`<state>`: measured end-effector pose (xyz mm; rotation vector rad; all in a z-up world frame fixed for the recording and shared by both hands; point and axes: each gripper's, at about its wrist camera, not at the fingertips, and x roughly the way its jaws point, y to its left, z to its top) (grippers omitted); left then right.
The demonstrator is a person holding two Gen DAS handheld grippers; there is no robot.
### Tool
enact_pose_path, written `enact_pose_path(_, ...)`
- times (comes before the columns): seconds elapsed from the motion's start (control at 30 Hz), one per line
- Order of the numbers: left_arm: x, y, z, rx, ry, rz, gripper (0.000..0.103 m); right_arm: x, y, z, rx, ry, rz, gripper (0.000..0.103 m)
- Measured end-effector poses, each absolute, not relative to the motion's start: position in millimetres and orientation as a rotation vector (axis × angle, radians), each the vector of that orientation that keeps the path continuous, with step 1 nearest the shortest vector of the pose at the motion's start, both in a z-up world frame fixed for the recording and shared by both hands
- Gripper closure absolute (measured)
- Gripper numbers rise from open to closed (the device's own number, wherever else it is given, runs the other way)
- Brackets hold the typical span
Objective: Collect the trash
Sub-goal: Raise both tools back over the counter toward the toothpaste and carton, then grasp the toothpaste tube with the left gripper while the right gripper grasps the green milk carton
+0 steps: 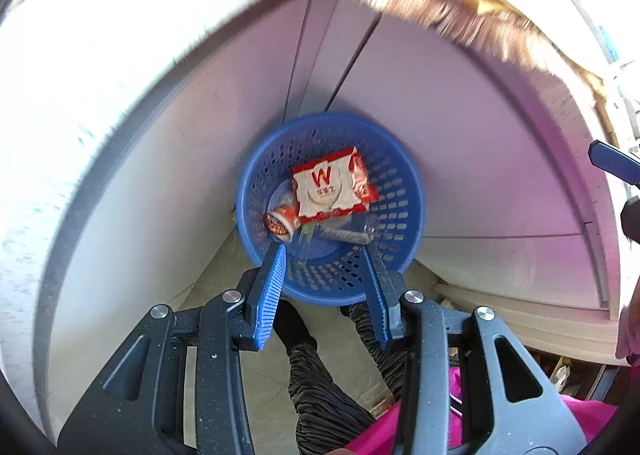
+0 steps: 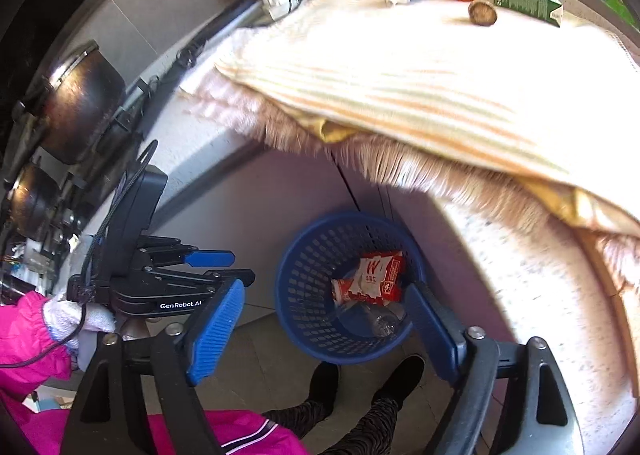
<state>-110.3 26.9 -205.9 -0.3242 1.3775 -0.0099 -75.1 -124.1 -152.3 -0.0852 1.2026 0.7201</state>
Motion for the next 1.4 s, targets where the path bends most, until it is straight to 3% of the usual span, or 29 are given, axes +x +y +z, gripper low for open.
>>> enact_pose_path(0.5,-67,24,-112,-0.343,1.185,-0.037,0.064,2,-169,-72,0.080,1.030,0.700,0.012)
enact_pose_path(0.63,-40,26,-89,-0.349,1.119,-0.019,0.050,34,-180,-59,0.095,1.002,0.685,0.010)
enact_pose_path(0.73,-16,27,-77,-0.347,1.079,-0.010,0.049,59,-191,-51,0.104,0.977,0.668,0.010)
enact_pose_path(0.83,8,27,-66,-0.329,1.050,-0.004,0.049,85,-199,-43,0.110,0.952,0.653,0.000)
enact_pose_path(1.13,87,23,-59,-0.279,1.015,0.027,0.046,170,-206,-26,0.101,0.921,0.635,0.000)
enact_pose_path(1.4,144,28,-67,-0.279,1.032,0.063,0.046,247,-194,-43,-0.094,0.954,0.602,0.000)
